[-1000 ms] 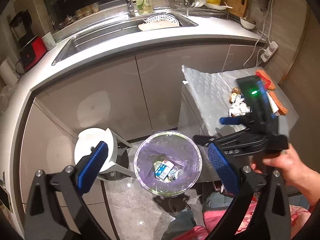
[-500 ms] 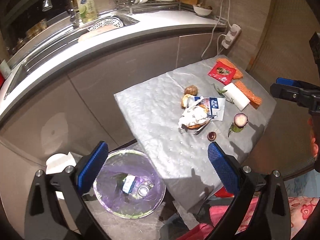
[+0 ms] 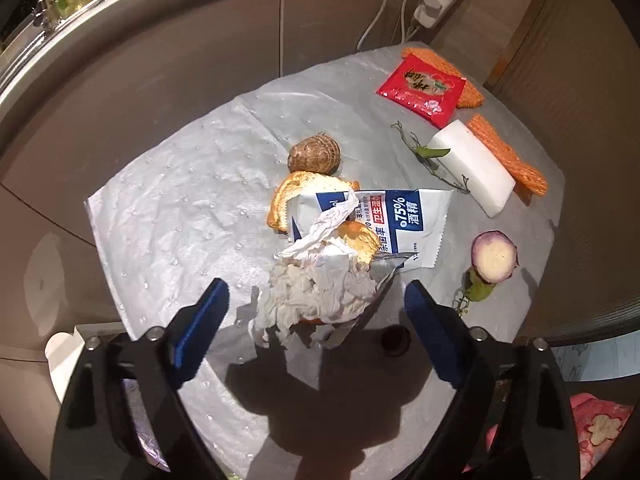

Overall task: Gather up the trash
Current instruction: 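Grasp the crumpled white tissue with the left tool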

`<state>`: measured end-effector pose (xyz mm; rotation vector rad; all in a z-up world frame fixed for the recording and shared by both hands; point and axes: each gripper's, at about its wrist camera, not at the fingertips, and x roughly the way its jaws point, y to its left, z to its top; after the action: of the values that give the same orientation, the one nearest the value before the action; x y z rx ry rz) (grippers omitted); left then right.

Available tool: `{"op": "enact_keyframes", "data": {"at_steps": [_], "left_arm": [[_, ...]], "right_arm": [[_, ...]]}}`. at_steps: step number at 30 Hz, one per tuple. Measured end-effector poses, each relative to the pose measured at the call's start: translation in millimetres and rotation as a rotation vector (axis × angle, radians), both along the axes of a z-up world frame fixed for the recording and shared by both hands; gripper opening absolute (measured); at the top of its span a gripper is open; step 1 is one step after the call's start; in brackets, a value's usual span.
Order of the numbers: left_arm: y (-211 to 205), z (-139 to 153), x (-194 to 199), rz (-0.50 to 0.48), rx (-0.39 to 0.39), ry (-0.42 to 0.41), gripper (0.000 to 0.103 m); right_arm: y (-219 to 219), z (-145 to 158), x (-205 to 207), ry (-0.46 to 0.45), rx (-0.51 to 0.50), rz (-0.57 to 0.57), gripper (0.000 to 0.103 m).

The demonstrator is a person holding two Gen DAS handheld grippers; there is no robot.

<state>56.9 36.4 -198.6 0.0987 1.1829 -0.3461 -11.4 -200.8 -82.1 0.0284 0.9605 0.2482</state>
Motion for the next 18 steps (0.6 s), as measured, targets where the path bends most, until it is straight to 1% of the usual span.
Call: {"op": "enact_keyframes", "data": {"at_steps": [1,2,3,4,5,6,9,11,13,15,18], "left_arm": [[-2.5,-7.0,4.0,-0.001,0.009,0.023,0.068],[-3.9,-13.9,7.1,-0.002,0.017,0.047,0.055],[-5.1,-19.2,8.9,-0.005,0.018,0.065,0.050],[-4.9,-20.6,8.6,-0.004,0.016,0.063,0.050],[-4.9,-18.9,6.8,0.002,0.015,0.044,0.044],[-5.3,-16.2,4.9,0.002,0.012,0.031,0.034],[-6.8,-9.4,3.5,0.004,0.004,0.046,0.021],[-3.8,0.8,1.3,0.014,-0.011,0.050,0.019],[2.9,17.5,-5.2,0.028,-0.040,0.040,0.019],[10.9,38.8,-13.8,0.054,-0.073,0.006,0.019],[22.6,69.2,-28.7,0.106,-0.121,-0.031,0.019]], "right_arm": [[-3.9,-1.5,2.5,0.003,0.002,-0.002,0.101],[-6.6,-3.0,4.1,0.005,0.004,-0.002,0.101],[-8.8,-5.0,6.9,0.008,0.009,0.001,0.101],[-9.3,-6.1,8.5,0.010,0.014,0.005,0.101],[-9.1,-7.2,11.5,0.013,0.021,0.012,0.101],[-8.1,-9.4,15.2,0.018,0.027,0.024,0.101],[2.8,-16.2,26.1,0.033,0.039,0.084,0.101],[14.4,-23.5,34.9,0.045,0.041,0.143,0.101],[28.1,-33.5,44.9,0.056,0.042,0.211,0.101],[43.4,-48.8,57.7,0.071,0.038,0.300,0.101],[68.5,-76.9,76.2,0.105,0.003,0.439,0.100]]}}
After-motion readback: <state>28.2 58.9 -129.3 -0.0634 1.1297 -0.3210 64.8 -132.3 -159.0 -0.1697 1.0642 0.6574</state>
